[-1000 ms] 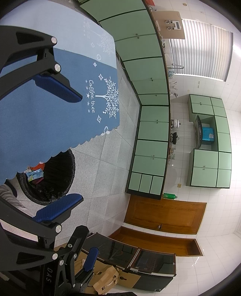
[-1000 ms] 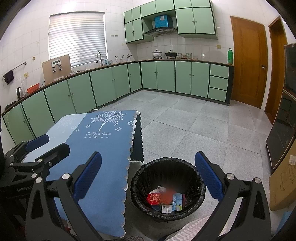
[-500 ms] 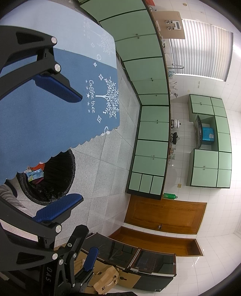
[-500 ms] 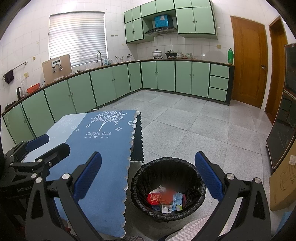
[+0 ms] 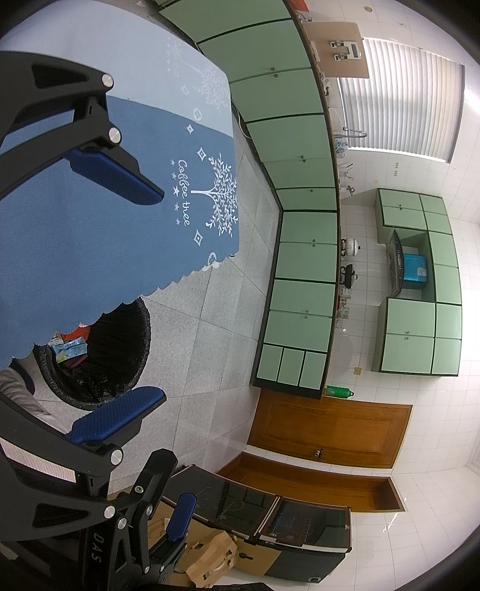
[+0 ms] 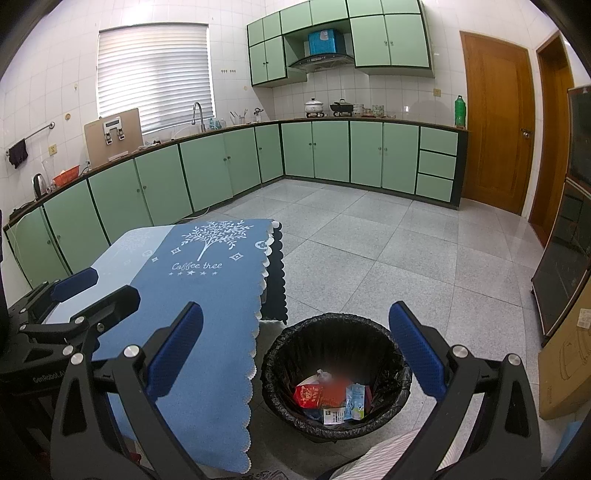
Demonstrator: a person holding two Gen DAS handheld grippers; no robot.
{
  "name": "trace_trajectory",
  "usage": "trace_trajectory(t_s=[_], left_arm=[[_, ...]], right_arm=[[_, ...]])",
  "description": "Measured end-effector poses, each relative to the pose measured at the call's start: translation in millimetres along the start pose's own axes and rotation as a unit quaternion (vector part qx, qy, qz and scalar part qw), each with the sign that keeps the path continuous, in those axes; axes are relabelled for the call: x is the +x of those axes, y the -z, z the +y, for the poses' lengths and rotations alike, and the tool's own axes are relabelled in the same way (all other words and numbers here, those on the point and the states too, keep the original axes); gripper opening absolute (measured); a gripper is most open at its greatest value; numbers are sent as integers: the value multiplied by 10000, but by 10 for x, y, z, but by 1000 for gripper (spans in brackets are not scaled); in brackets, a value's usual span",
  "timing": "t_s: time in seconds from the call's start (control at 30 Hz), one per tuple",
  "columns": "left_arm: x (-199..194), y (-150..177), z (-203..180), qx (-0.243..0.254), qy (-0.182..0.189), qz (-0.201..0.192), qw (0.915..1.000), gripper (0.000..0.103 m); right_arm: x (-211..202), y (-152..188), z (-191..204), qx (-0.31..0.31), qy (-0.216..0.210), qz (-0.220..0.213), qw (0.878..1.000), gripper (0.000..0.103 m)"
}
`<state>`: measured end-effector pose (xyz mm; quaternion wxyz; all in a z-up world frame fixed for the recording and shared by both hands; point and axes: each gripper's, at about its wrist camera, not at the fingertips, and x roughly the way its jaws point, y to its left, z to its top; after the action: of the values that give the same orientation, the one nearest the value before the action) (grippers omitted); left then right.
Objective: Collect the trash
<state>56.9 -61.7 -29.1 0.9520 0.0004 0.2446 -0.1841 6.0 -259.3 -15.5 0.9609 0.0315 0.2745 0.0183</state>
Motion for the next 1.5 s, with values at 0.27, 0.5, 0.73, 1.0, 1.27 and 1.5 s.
trace_trajectory(t_s=[0.27,0.5,0.73,1.0,1.27,1.5], left_arm=[[0,-1,1,-1,-1,4,10000,97],[-1,-8,22,-8,-4,13,10000,97],[-3,-5,34,-10,-5,18,10000,97],[10,-1,44,-19,-12,23,10000,97],[18,23,55,-40,-22,33,10000,97],[30,20,36,-52,-35,45,10000,97]], right_arm=[[2,-11,12,-2,-2,3,10000,98],[3,-5,7,-1,-4,5,10000,98],[4,-9,14,0,-5,4,10000,98],[5,-4,11,2,-9,11,10000,98],[14,0,16,-5,-12,27,10000,98],[15,-3,25,-4,-13,34,10000,98]])
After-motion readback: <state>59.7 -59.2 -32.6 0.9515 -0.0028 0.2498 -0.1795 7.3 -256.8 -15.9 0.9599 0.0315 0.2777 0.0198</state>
